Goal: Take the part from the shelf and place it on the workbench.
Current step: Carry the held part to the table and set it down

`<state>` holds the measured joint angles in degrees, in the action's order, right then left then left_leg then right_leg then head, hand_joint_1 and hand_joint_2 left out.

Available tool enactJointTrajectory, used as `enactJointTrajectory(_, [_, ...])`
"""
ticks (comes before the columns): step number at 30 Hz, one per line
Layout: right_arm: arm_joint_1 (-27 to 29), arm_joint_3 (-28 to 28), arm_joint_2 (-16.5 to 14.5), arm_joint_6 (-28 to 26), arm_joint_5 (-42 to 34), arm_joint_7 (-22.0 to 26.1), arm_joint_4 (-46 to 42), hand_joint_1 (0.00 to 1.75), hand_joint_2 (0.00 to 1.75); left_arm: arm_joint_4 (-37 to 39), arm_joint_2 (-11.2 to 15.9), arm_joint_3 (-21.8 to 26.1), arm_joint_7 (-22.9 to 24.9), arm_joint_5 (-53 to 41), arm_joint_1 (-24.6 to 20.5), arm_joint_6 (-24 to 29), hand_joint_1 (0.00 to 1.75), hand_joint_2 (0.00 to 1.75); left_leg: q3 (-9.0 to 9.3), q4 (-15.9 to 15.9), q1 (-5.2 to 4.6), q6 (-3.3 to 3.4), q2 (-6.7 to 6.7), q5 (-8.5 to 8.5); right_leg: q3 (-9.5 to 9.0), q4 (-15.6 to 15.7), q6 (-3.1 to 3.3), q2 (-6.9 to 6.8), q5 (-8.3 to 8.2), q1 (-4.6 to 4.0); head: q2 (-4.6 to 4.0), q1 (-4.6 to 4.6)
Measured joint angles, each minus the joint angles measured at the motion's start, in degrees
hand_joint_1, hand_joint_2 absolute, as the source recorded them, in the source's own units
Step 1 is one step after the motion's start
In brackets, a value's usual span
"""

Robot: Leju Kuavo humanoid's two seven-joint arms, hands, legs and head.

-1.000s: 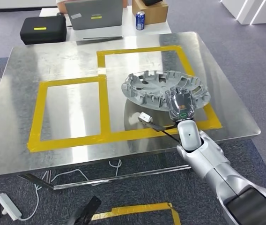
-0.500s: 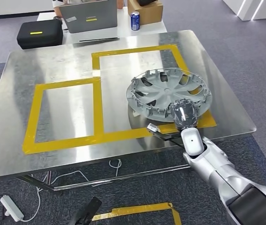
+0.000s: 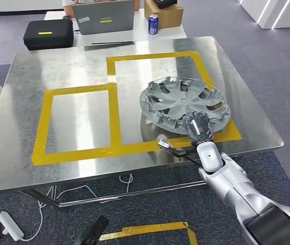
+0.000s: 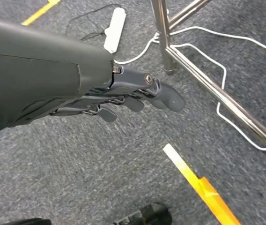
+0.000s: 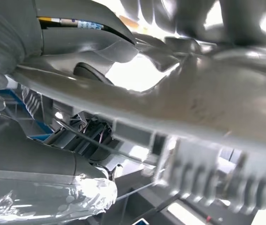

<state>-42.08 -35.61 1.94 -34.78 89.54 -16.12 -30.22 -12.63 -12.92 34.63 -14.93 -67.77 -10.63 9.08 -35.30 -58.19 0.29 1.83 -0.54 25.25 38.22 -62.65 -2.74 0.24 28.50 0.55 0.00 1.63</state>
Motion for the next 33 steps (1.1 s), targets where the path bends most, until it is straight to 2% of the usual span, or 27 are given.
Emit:
enactJointTrajectory(2, [0.4,1.2,-0.3,-0.8,0.1,0.9,-0.4,1.75,1.75,0.0,0.0,0.0,-0.3,0.1,0.0,-0.1,0.00,1.75,-0.02,0.0,-0.09,0.29,0.00,0.03,3.50,-7.7,-0.29,-0.03,3.35,0.04,0.00,0.18])
enactJointTrajectory(3, [0.8,1.7,-0.4,-1.0,0.1,1.3,-0.7,1.75,1.75,0.0,0.0,0.0,-0.4,0.2,0.0,-0.2,0.00,1.75,-0.02,0.0,-0.13,0.33,-0.02,0.05,4.87,-10.6,-0.36,-0.04,4.23,0.05,0.00,0.15])
enactJointTrajectory(4, [1.1,2.2,-0.5,-1.3,0.1,1.7,-0.9,1.75,1.75,0.0,0.0,0.0,-0.5,0.2,0.1,-0.2,0.00,1.75,-0.02,0.0,-0.16,0.34,-0.06,0.05,5.32,-11.5,-0.36,-0.04,4.08,0.04,0.00,0.17])
enactJointTrajectory(5, [1.3,2.5,-0.7,-1.4,0.2,1.9,-1.1,1.75,1.75,0.0,0.0,0.0,-0.5,0.3,0.1,-0.3,0.00,1.75,0.00,-0.1,-0.19,0.33,-0.10,0.06,4.63,-10.1,-0.28,-0.04,2.91,0.04,0.00,0.17])
enactJointTrajectory(7, [1.3,3.2,-0.9,-1.6,0.2,2.4,-1.8,1.75,1.75,0.0,-0.1,0.0,-0.5,0.5,0.1,-0.3,0.00,1.75,0.02,-0.1,-0.26,0.21,-0.16,0.10,0.81,-2.6,0.03,-0.06,-0.53,0.01,0.00,0.18])
enactJointTrajectory(9, [1.2,3.8,-1.4,-2.1,0.2,3.1,-2.6,1.75,1.75,0.0,-0.1,0.0,-0.7,0.7,0.0,-0.6,0.00,1.75,-0.14,-0.2,-0.49,-0.22,-0.15,0.09,-2.53,3.5,0.46,-0.03,-2.17,-0.13,0.00,0.15])
enactJointTrajectory(10, [1.2,4.0,-1.6,-2.4,0.2,3.5,-2.9,1.75,1.75,0.0,-0.1,0.0,-0.8,0.7,0.0,-0.8,0.00,1.75,-0.25,-0.2,-0.58,-0.49,-0.13,0.02,-3.16,4.6,0.68,-0.01,-2.16,-0.22,0.00,0.15])
enactJointTrajectory(12, [1.4,4.3,-2.1,-2.8,0.1,4.2,-3.6,1.75,1.75,0.0,-0.2,0.0,-1.1,0.8,0.0,-1.0,0.00,1.75,-0.36,-0.2,-0.58,-1.06,-0.13,-0.03,-3.34,4.8,1.22,0.02,-2.34,-0.21,0.00,0.13])
enactJointTrajectory(14, [1.5,4.6,-2.6,-2.9,0.2,4.8,-4.6,1.75,1.75,0.0,-0.2,0.0,-1.4,0.8,0.0,-1.1,0.00,1.75,-0.99,-1.7,-0.47,-1.64,-0.09,1.30,-3.47,5.1,1.88,0.00,-2.56,-0.04,0.00,0.04])
enactJointTrajectory(15, [1.5,4.7,-3.0,-2.9,0.2,5.2,-5.1,1.75,1.75,0.0,-0.2,0.0,-1.5,0.8,0.0,-1.1,0.00,1.75,-1.99,-4.0,-0.41,-1.91,-0.06,2.75,-3.55,5.3,2.17,-0.02,-2.65,0.05,0.00,-0.01])
enactJointTrajectory(17, [1.6,4.9,-3.6,-3.0,0.2,5.7,-6.0,1.75,1.75,0.0,-0.1,0.0,-1.5,0.8,0.0,-1.2,0.00,1.75,-5.28,-11.2,-0.29,-2.30,-0.03,6.16,-3.57,5.2,2.44,-0.03,-2.62,0.00,0.00,-0.10])
enactJointTrajectory(18, [1.8,5.0,-3.8,-3.0,0.2,5.9,-6.3,1.75,1.75,0.0,-0.1,0.0,-1.6,0.8,0.1,-1.3,0.00,1.75,-6.80,-14.3,-0.25,-2.42,-0.02,7.12,-3.57,5.2,2.45,-0.04,-2.60,-0.02,0.00,-0.08])
enactJointTrajectory(19, [2.0,5.0,-3.9,-3.0,0.2,5.9,-6.5,1.75,1.75,0.0,-0.1,0.0,-1.6,0.8,0.2,-1.3,0.00,1.75,-7.62,-15.8,-0.23,-2.48,-0.01,7.10,-3.58,5.2,2.47,-0.04,-2.58,-0.03,0.00,-0.09])
enactJointTrajectory(20, [2.1,5.1,-4.1,-3.0,0.2,6.0,-6.8,1.75,1.75,0.0,-0.1,0.0,-1.6,0.8,0.2,-1.3,0.00,1.75,-7.41,-15.2,-0.22,-2.47,0.00,6.00,-3.59,5.1,2.47,-0.02,-2.55,-0.03,0.00,-0.09])
enactJointTrajectory(21, [2.2,5.1,-4.2,-3.0,0.2,6.0,-7.0,1.75,1.75,0.0,-0.1,0.0,-1.6,0.8,0.2,-1.3,0.00,1.75,-6.19,-12.6,-0.21,-2.39,0.01,4.09,-3.63,5.1,2.44,0.01,-2.51,-0.03,0.00,-0.09])
enactJointTrajectory(23, [2.2,5.3,-4.4,-3.0,0.2,6.0,-7.5,1.75,1.75,0.0,0.0,0.0,-1.6,0.8,0.2,-1.3,0.00,1.75,-2.56,-5.1,-0.23,-2.07,0.06,0.58,-3.63,4.9,2.24,0.13,-2.38,-0.15,0.00,-0.09])
enactJointTrajectory(25, [2.2,5.5,-4.5,-3.0,0.2,6.0,-7.8,1.75,1.75,0.0,0.0,0.0,-1.6,0.8,0.1,-1.3,0.00,1.75,-0.59,-0.9,-0.32,-1.68,0.08,-0.25,-3.43,4.8,1.82,0.22,-2.33,-0.35,0.00,-0.04])
enactJointTrajectory(27, [2.2,5.5,-4.5,-3.0,0.2,6.0,-7.9,1.75,1.75,0.0,0.0,0.0,-1.6,0.8,0.1,-1.4,0.00,1.75,-0.44,-0.3,-0.40,-1.16,0.05,-0.06,-3.31,4.9,1.24,0.21,-2.39,-0.37,0.00,0.00])
enactJointTrajectory(29, [2.2,5.6,-4.5,-3.1,0.2,6.2,-8.1,0.87,0.87,0.0,0.0,0.0,-1.7,0.9,0.1,-1.4,0.00,1.75,-0.31,0.0,-0.24,-0.53,0.06,-0.28,-2.64,3.9,0.67,0.17,-1.49,-0.27,0.00,0.10])
enactJointTrajectory(31, [2.2,5.7,-4.5,-3.1,0.2,6.6,-8.6,0.00,0.00,0.0,0.0,0.0,-1.8,1.1,0.0,-1.5,0.00,1.75,-0.20,0.2,-0.08,-0.11,0.12,-0.38,0.08,-1.6,0.28,0.13,1.49,-0.17,0.00,0.34])
enactJointTrajectory(33, [2.4,5.7,-4.6,-3.1,0.3,7.2,-9.1,0.00,0.87,0.0,0.0,0.0,-2.0,1.4,0.0,-1.7,0.00,1.75,-0.20,0.2,-0.10,0.02,0.14,-0.35,3.84,-9.4,0.08,0.10,4.53,-0.12,0.00,0.49])
